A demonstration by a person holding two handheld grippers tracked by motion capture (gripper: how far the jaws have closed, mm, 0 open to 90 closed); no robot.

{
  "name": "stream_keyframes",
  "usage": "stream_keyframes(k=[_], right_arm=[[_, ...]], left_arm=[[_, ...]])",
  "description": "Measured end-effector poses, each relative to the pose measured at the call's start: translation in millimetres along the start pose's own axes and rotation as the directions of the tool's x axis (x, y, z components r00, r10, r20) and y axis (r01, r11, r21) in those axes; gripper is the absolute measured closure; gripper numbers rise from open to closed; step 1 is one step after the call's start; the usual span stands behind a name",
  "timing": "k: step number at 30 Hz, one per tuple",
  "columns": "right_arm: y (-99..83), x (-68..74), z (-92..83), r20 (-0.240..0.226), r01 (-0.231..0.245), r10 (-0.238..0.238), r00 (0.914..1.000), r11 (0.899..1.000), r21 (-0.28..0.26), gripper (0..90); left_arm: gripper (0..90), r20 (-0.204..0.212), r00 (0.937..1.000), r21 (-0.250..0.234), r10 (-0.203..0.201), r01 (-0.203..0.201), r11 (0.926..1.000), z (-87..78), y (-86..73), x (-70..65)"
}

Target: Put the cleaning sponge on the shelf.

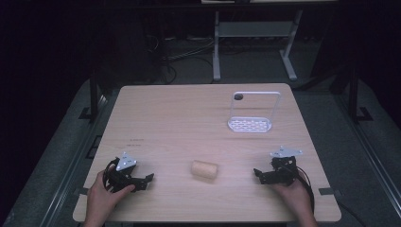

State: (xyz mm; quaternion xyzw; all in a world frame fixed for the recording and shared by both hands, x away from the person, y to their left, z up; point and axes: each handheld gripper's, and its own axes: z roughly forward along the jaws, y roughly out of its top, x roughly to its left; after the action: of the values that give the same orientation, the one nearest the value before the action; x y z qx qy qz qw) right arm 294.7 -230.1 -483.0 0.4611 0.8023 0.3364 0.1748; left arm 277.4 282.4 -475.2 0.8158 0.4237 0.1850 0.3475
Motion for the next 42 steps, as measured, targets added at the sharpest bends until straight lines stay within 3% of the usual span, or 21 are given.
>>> stream_keyframes(k=[12, 20, 23, 42], right_arm=[[1.1, -2.6, 0.2, -0.018, 0.017, -0.017, 0.9997, 1.0, 0.005, 1.6], [10.4, -6.4, -0.6, -0.037, 0.029, -0.026, 0.999, 0.997, 0.067, 1.6], [13.6, -8.5, -1.9, -0.049, 0.019, -0.016, 0.9987, 0.998, 0.059, 1.6], [39.7, -3.7, -4.5, -0.095, 0.084, -0.081, 0.9921, 0.996, 0.03, 1.6]], left_arm=[[12.8, -0.001, 1.0, 0.0, 0.001, -0.001, 1.0, 0.0, 0.0, 0.1], [12.8, 0.0, 1.0, 0.0, 0.0, 0.0, 1.0, 0.0, 0.0, 0.1], [12.8, -0.001, 1.0, 0.0, 0.0, 0.0, 1.0, 0.0, 0.0, 0.0], [12.8, -0.001, 1.0, 0.0, 0.0, 0.0, 1.0, 0.0, 0.0, 0.0]])
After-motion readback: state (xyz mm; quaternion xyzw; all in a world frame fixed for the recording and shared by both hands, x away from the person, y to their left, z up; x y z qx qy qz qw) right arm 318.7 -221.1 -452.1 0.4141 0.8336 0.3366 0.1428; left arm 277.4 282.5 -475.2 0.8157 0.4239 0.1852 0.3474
